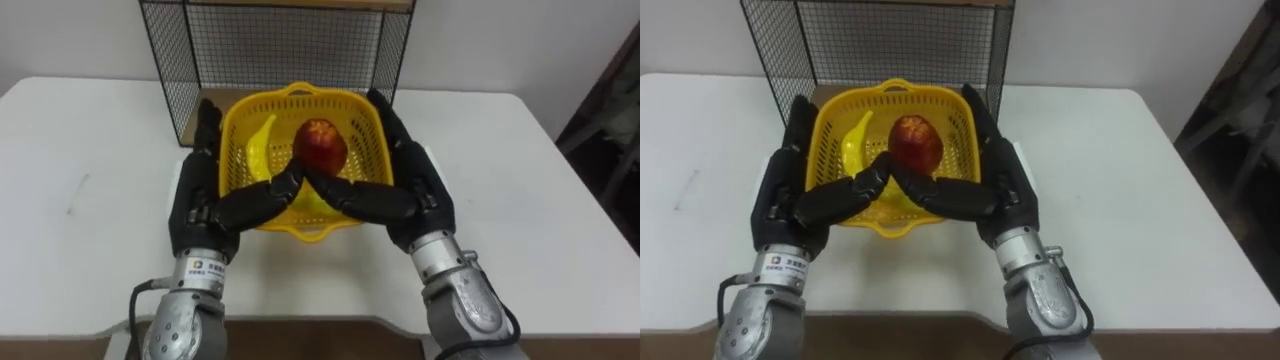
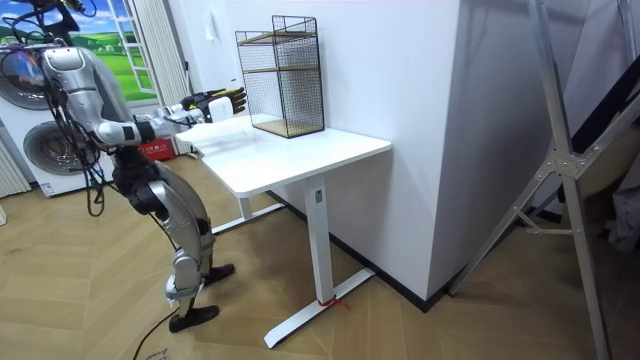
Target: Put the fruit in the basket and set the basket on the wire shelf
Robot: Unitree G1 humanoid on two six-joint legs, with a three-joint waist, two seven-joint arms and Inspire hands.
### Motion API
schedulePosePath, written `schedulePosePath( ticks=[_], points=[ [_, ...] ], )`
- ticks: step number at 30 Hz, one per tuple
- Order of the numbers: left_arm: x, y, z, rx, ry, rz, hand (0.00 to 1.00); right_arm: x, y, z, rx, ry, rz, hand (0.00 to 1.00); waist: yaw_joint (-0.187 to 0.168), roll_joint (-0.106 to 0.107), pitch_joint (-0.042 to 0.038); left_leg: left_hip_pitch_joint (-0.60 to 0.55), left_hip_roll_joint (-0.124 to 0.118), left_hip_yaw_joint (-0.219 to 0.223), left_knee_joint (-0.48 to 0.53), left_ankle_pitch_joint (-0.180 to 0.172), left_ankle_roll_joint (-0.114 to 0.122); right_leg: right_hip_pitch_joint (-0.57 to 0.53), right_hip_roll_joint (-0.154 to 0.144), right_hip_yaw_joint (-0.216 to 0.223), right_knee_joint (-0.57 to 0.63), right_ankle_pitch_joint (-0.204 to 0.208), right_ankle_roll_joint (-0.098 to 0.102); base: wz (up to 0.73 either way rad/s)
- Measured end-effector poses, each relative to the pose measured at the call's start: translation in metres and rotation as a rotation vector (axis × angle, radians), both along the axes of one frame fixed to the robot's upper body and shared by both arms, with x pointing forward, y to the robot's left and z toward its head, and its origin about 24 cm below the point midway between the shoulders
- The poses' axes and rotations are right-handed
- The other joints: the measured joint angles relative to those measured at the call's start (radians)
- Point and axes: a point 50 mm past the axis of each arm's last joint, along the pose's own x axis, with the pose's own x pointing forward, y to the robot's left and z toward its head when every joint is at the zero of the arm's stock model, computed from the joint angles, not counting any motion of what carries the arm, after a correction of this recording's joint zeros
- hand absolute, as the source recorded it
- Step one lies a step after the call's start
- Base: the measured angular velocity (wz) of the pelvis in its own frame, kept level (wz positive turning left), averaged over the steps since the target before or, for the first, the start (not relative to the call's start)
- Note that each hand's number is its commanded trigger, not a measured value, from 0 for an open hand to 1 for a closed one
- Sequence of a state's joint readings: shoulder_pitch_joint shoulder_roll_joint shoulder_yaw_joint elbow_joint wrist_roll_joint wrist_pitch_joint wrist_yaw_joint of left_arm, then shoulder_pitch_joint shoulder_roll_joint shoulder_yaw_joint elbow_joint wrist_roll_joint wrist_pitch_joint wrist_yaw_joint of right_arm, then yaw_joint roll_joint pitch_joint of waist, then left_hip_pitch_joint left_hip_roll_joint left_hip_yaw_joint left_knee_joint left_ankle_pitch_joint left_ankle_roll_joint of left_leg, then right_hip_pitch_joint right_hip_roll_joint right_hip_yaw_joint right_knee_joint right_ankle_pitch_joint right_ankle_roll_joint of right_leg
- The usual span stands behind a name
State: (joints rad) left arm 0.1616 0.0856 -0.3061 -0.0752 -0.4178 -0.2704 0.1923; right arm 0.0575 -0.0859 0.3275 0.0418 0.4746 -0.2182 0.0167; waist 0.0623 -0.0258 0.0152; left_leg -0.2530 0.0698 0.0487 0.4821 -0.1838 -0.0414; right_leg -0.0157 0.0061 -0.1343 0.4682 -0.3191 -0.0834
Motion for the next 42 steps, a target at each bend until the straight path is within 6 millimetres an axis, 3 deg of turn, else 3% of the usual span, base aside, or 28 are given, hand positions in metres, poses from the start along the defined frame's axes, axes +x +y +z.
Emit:
schedulePosePath(
  ticks=[1,2,4,7,11,15,17,18,19,20,22,24,27,29,32,37,42],
  points=[
    [-0.001,0.001,-0.001,0.019,0.001,0.001,0.00,-0.001,0.001,-0.002,-0.003,0.006,0.010,0.00,0.003,0.001,-0.0064,0.007,-0.009,-0.008,-0.040,0.049,-0.001,0.006,-0.002,0.006,-0.007,-0.002,0.007,-0.15],
    [-0.001,0.002,0.000,0.021,-0.001,0.005,0.00,-0.001,0.001,-0.002,-0.002,0.004,0.016,0.00,-0.011,0.004,-0.0115,0.018,-0.023,-0.021,-0.063,0.078,0.013,0.018,-0.004,-0.004,-0.027,0.002,0.013,0.00],
    [-0.001,0.002,0.000,0.021,-0.002,0.002,0.00,-0.001,0.001,-0.001,-0.002,0.001,0.018,0.00,-0.013,-0.009,-0.0064,0.030,-0.038,-0.023,-0.083,0.115,0.028,0.032,-0.008,-0.007,-0.049,0.005,0.017,0.14],
    [-0.001,0.001,-0.001,0.023,0.001,-0.004,0.00,-0.001,0.001,-0.002,-0.002,0.004,0.018,0.00,-0.022,-0.029,-0.0050,0.028,-0.051,-0.026,-0.080,0.107,0.040,0.047,-0.021,-0.020,-0.079,0.000,0.027,0.14],
    [-0.001,0.001,-0.001,0.025,-0.002,-0.008,0.00,-0.001,0.001,-0.002,-0.002,0.004,0.018,0.00,-0.024,-0.025,-0.0046,0.020,-0.070,-0.023,-0.067,0.081,0.054,0.052,-0.043,-0.019,-0.087,-0.017,0.043,0.05],
    [-0.001,-0.001,0.000,0.016,-0.007,-0.009,0.00,0.000,0.000,0.005,-0.005,-0.028,0.014,0.00,-0.029,-0.031,-0.0065,0.023,-0.116,0.003,-0.031,0.034,0.082,0.065,-0.098,-0.021,-0.035,-0.067,0.076,0.07],
    [-0.001,-0.002,0.001,0.010,-0.007,-0.013,0.00,0.000,-0.003,0.005,-0.014,-0.028,0.012,0.00,-0.029,-0.033,-0.0052,0.045,-0.140,0.022,-0.011,-0.003,0.107,0.045,-0.143,-0.031,0.084,-0.083,0.103,0.04],
    [-0.001,-0.002,0.001,0.008,-0.007,-0.013,0.00,0.000,-0.003,0.006,-0.015,-0.029,0.011,0.00,-0.029,-0.035,-0.0042,0.050,-0.146,0.027,-0.007,-0.012,0.114,0.027,-0.156,-0.030,0.135,-0.083,0.104,0.00],
    [0.000,-0.002,0.002,0.003,-0.010,-0.014,0.00,0.001,-0.003,0.006,-0.015,-0.033,0.010,0.00,-0.029,-0.039,-0.0018,0.062,-0.157,0.036,0.002,-0.035,0.126,-0.004,-0.183,-0.030,0.236,-0.079,0.111,0.07],
    [0.001,-0.002,0.002,0.003,-0.013,-0.015,0.00,0.001,-0.003,0.006,-0.014,-0.036,0.008,0.00,-0.029,-0.044,0.0049,0.079,-0.173,0.037,0.010,-0.051,0.140,-0.021,-0.207,-0.028,0.305,-0.065,0.131,0.09],
    [0.001,-0.003,0.002,0.004,-0.014,-0.017,0.00,0.001,-0.004,0.007,-0.028,-0.041,0.005,0.00,-0.029,-0.049,0.0086,0.094,-0.188,0.036,0.011,-0.065,0.155,-0.042,-0.222,-0.032,0.358,-0.042,0.151,0.06],
    [0.003,-0.003,0.004,0.007,-0.023,-0.020,0.00,0.002,-0.007,0.007,-0.030,-0.044,-0.006,0.00,-0.028,-0.044,0.0109,0.091,-0.189,0.029,0.014,-0.074,0.166,-0.057,-0.220,-0.031,0.367,-0.028,0.155,-0.02],
    [0.003,-0.002,0.005,0.011,-0.025,-0.017,0.00,0.002,-0.006,0.008,-0.033,-0.046,-0.006,0.00,-0.025,-0.026,0.0199,0.088,-0.172,0.027,-0.007,-0.071,0.174,-0.091,-0.181,-0.028,0.217,-0.082,0.146,-0.08],
    [0.003,-0.003,0.005,0.016,-0.027,-0.018,0.00,0.003,-0.007,0.008,-0.048,-0.050,-0.006,0.00,-0.026,-0.029,0.0179,0.091,-0.171,0.030,-0.011,-0.071,0.174,-0.109,-0.159,-0.027,0.086,-0.036,0.140,0.06],
    [0.004,-0.006,0.005,0.013,-0.024,-0.028,0.00,0.006,-0.008,0.011,-0.059,-0.066,-0.007,0.00,-0.030,-0.009,0.0041,0.106,-0.151,0.019,-0.030,-0.071,0.171,-0.067,-0.120,-0.033,0.010,0.025,0.129,-0.01],
    [0.004,-0.006,0.005,0.015,-0.021,-0.026,0.00,0.008,-0.006,0.013,-0.054,-0.069,-0.015,0.00,-0.032,-0.007,0.0001,0.147,-0.135,0.014,-0.064,-0.067,0.165,0.002,-0.091,-0.034,-0.080,0.062,0.127,-0.02],
    [0.004,-0.006,0.005,0.014,-0.021,-0.027,0.00,0.009,-0.006,0.013,-0.044,-0.065,-0.034,0.00,-0.034,-0.008,-0.0011,0.153,-0.131,0.006,-0.077,-0.063,0.161,0.022,-0.080,-0.036,-0.121,0.078,0.125,0.02]
  ],
)
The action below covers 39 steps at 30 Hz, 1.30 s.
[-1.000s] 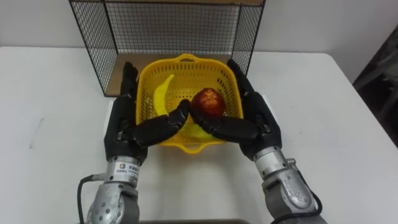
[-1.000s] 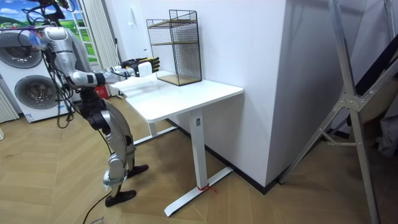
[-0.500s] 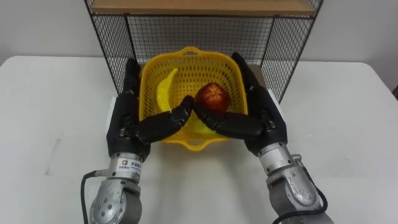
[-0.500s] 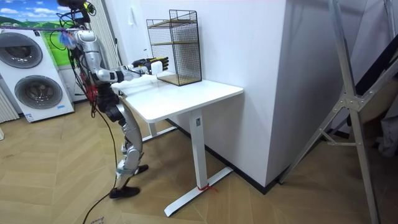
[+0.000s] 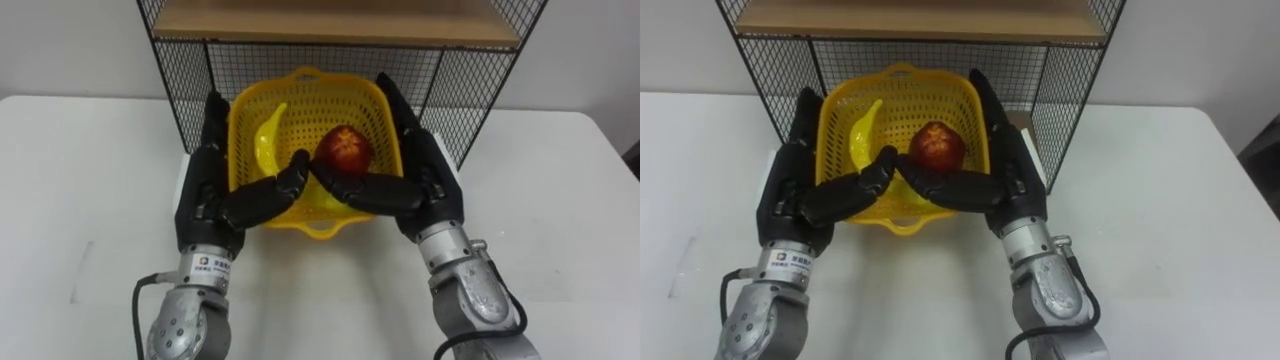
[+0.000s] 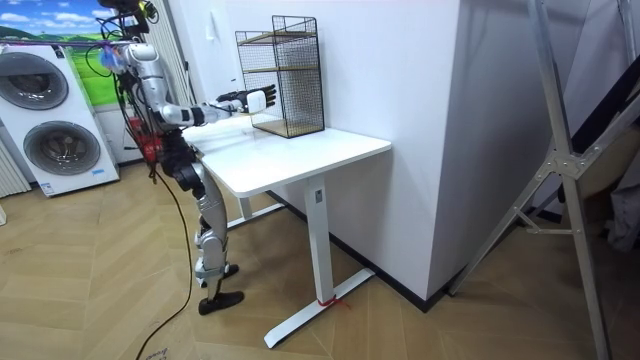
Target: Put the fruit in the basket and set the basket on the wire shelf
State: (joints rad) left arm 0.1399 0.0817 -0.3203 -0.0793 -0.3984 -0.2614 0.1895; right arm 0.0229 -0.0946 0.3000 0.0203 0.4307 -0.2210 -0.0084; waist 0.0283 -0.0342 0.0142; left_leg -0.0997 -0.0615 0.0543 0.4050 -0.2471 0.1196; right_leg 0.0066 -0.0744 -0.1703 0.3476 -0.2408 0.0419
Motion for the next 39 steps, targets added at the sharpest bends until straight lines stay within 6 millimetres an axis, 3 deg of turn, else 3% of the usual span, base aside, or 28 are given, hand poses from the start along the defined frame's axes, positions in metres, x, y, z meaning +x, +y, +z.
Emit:
schedulePosePath(
  ticks=[11,17,22,33,39],
  points=[
    [0.004,-0.003,0.002,0.013,0.001,-0.015,0.00,0.001,0.001,0.000,0.011,0.006,-0.018,0.00,-0.010,0.009,0.0001,0.030,0.002,-0.009,-0.046,0.012,-0.006,0.053,0.012,-0.015,-0.092,0.032,-0.003,0.02],
    [0.012,-0.006,0.006,0.014,0.008,-0.035,0.00,0.005,-0.002,-0.002,0.025,0.033,-0.050,0.00,-0.022,0.018,0.0052,0.047,0.003,-0.008,-0.063,0.014,-0.007,0.070,0.013,-0.020,-0.111,0.039,-0.003,-0.01],
    [0.027,-0.009,0.005,0.043,0.034,-0.041,0.00,0.022,-0.003,-0.001,0.011,0.057,-0.081,0.00,-0.023,0.021,0.0094,0.069,0.004,-0.003,-0.083,0.023,-0.012,0.088,0.014,-0.020,-0.129,0.046,-0.007,-0.03],
    [0.072,-0.016,0.011,0.099,0.113,-0.028,0.00,0.065,-0.005,0.008,-0.043,0.130,-0.138,0.00,-0.024,0.022,0.0092,0.099,0.003,0.000,-0.122,0.049,-0.019,0.103,0.015,-0.018,-0.145,0.055,-0.014,0.00],
    [0.092,-0.021,0.008,0.101,0.208,0.009,0.00,0.082,-0.006,0.005,-0.058,0.212,-0.155,0.00,-0.027,0.032,0.0114,0.103,0.003,0.001,-0.133,0.050,-0.020,0.104,0.016,-0.017,-0.144,0.055,-0.014,0.00]
  ],
)
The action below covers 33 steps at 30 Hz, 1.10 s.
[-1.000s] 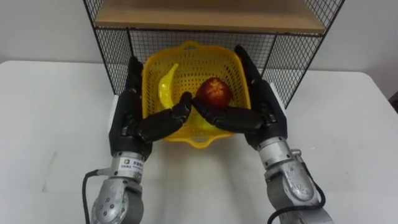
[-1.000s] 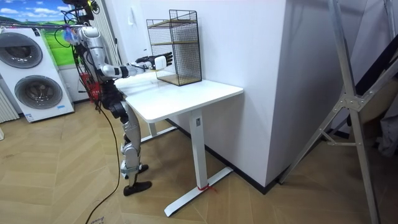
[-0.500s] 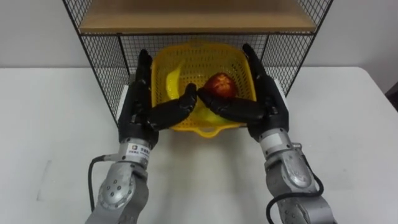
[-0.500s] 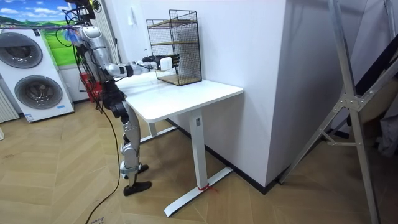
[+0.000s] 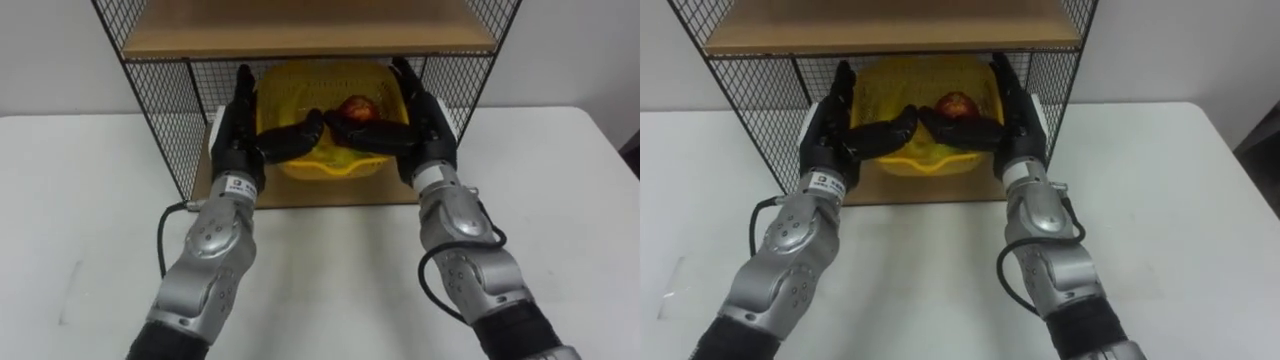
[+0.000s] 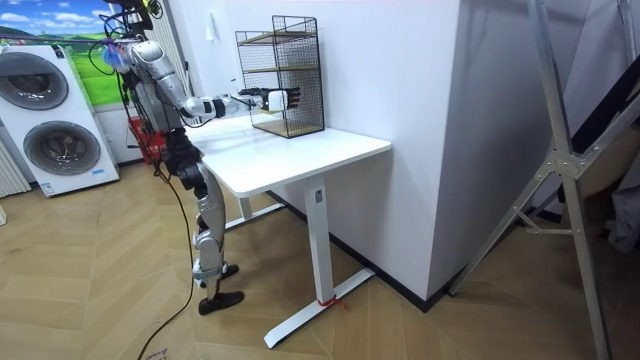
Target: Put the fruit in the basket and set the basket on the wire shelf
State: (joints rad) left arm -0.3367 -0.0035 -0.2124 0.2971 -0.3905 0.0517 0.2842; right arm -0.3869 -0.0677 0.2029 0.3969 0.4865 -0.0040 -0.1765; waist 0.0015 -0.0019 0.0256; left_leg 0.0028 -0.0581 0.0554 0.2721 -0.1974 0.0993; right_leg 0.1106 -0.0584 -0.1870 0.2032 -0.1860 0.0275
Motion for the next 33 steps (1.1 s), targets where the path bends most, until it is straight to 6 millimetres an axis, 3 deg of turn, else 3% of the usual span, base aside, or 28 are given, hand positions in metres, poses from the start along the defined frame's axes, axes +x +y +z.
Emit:
schedulePosePath(
  ticks=[5,17,25,27,30,33],
  points=[
    [0.015,0.000,0.008,0.021,0.015,0.014,0.00,0.014,0.002,0.002,0.016,0.044,0.000,0.00,0.001,0.000,0.0001,0.002,-0.001,0.007,-0.006,0.009,0.000,-0.007,-0.002,0.013,0.000,0.001,-0.001,-0.03],
    [0.014,0.003,-0.028,0.028,0.235,0.017,0.00,0.019,0.000,-0.024,0.137,0.260,-0.014,0.00,0.005,-0.001,-0.0003,0.005,0.003,0.020,-0.015,0.010,0.000,-0.009,0.000,0.021,0.002,0.007,-0.002,-0.02],
    [0.020,0.005,-0.020,0.036,0.221,0.049,0.00,0.022,0.001,-0.020,0.118,0.246,-0.007,0.00,0.006,-0.001,-0.0013,0.004,0.003,0.020,-0.011,0.010,0.000,-0.012,0.000,0.020,0.000,0.007,-0.003,0.00],
    [0.020,0.006,-0.019,0.037,0.216,0.049,0.00,0.020,0.001,-0.019,0.121,0.236,-0.003,0.00,0.005,-0.001,-0.0034,0.002,0.004,0.020,-0.012,0.010,0.000,-0.015,0.000,0.020,0.000,0.007,-0.003,0.00],
    [0.018,0.006,-0.021,0.037,0.222,0.052,0.00,0.017,0.000,-0.022,0.100,0.238,-0.003,0.00,0.005,0.002,-0.0156,0.004,0.004,0.020,-0.013,0.010,0.000,-0.013,-0.001,0.021,0.001,0.007,-0.003,0.00],
    [0.010,0.011,-0.026,0.034,0.224,0.060,0.00,0.011,-0.002,-0.027,0.061,0.233,0.003,0.00,0.005,0.003,-0.0227,0.012,0.005,0.021,-0.013,0.011,-0.001,-0.006,-0.005,0.022,0.000,0.007,-0.003,0.00]
  ],
)
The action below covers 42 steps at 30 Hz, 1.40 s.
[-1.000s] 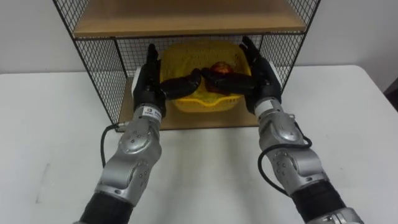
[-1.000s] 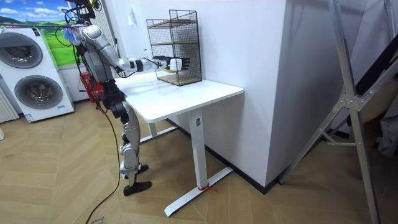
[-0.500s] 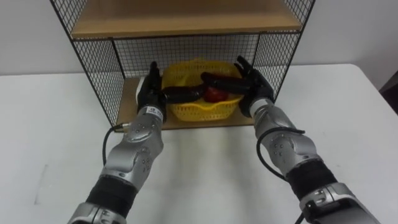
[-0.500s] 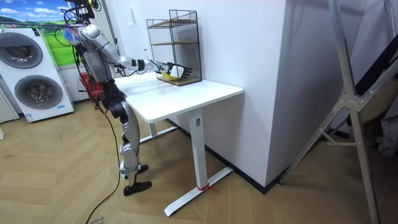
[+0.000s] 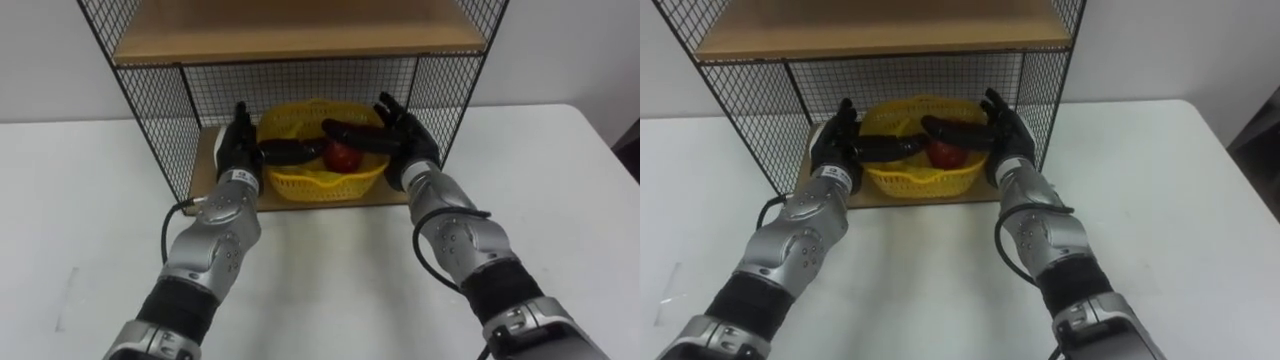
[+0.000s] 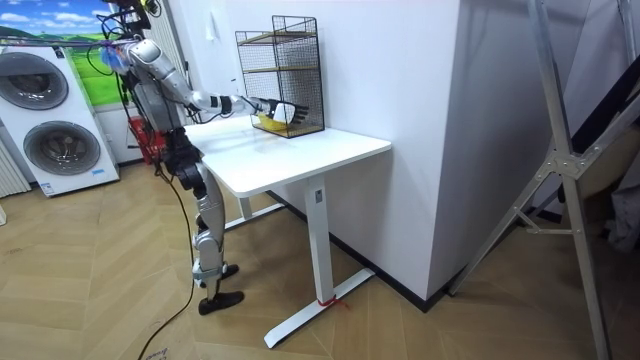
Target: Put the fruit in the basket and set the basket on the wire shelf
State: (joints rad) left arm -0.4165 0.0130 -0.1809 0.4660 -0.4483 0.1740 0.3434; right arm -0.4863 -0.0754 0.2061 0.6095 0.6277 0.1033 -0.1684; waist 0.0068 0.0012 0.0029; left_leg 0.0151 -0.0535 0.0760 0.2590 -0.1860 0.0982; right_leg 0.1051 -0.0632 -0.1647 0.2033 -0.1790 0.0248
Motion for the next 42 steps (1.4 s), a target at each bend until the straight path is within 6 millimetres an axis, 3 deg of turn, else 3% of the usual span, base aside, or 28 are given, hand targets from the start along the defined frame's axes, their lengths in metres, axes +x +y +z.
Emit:
schedulePosePath(
  ticks=[4,5,17,20,25,28,33,42],
  points=[
    [-0.020,0.008,-0.008,0.004,-0.004,0.005,0.00,-0.016,-0.004,-0.008,0.000,-0.007,0.011,0.00,-0.002,0.001,-0.0011,0.031,0.001,0.000,-0.006,0.000,-0.001,0.031,0.003,-0.003,-0.002,0.000,0.000,0.00],
    [-0.024,0.007,-0.011,0.000,0.001,0.004,0.00,-0.020,-0.004,-0.010,-0.004,-0.005,0.012,0.00,-0.003,0.003,-0.0058,0.033,0.001,-0.002,-0.008,0.000,-0.001,0.034,0.007,-0.004,-0.002,0.000,0.000,0.00],
    [-0.037,0.014,0.002,0.032,-0.089,0.011,0.00,-0.044,-0.007,-0.016,-0.023,-0.039,0.050,0.00,-0.002,0.007,-0.0093,0.040,0.006,-0.010,-0.006,0.011,-0.009,0.046,0.014,-0.012,-0.001,0.008,-0.011,0.01],
    [-0.037,0.017,0.003,0.028,-0.095,0.024,0.00,-0.049,-0.009,-0.012,-0.029,-0.065,0.065,0.00,0.000,0.006,-0.0087,0.050,0.006,-0.010,-0.010,0.011,-0.010,0.054,0.014,-0.012,-0.001,0.007,-0.011,0.00],
    [-0.043,0.026,0.004,0.017,-0.126,0.039,0.00,-0.060,-0.017,-0.006,-0.106,-0.127,0.082,0.00,-0.001,-0.012,0.0026,0.049,0.006,-0.010,-0.010,0.011,-0.010,0.053,0.013,-0.013,-0.002,0.007,-0.011,0.00],
    [-0.042,0.028,0.006,0.021,-0.148,0.023,0.00,-0.063,-0.018,-0.007,-0.134,-0.134,0.090,0.00,-0.001,-0.020,0.0051,0.047,0.006,-0.006,-0.011,0.010,-0.010,0.050,0.013,-0.009,-0.006,0.007,-0.010,-0.04],
    [-0.045,0.031,0.011,0.022,-0.188,-0.018,0.00,-0.062,-0.019,-0.004,-0.164,-0.151,0.108,0.00,-0.003,-0.027,-0.0003,0.047,0.005,0.001,-0.020,0.011,-0.009,0.041,0.014,-0.002,-0.018,0.007,-0.010,-0.04],
    [-0.064,0.027,0.014,0.020,-0.256,-0.097,0.00,-0.071,-0.020,0.020,-0.268,-0.310,0.136,0.00,-0.003,-0.025,-0.0031,0.053,0.006,0.004,-0.030,0.010,-0.010,0.046,0.015,0.006,-0.018,0.007,-0.010,0.00]
  ],
)
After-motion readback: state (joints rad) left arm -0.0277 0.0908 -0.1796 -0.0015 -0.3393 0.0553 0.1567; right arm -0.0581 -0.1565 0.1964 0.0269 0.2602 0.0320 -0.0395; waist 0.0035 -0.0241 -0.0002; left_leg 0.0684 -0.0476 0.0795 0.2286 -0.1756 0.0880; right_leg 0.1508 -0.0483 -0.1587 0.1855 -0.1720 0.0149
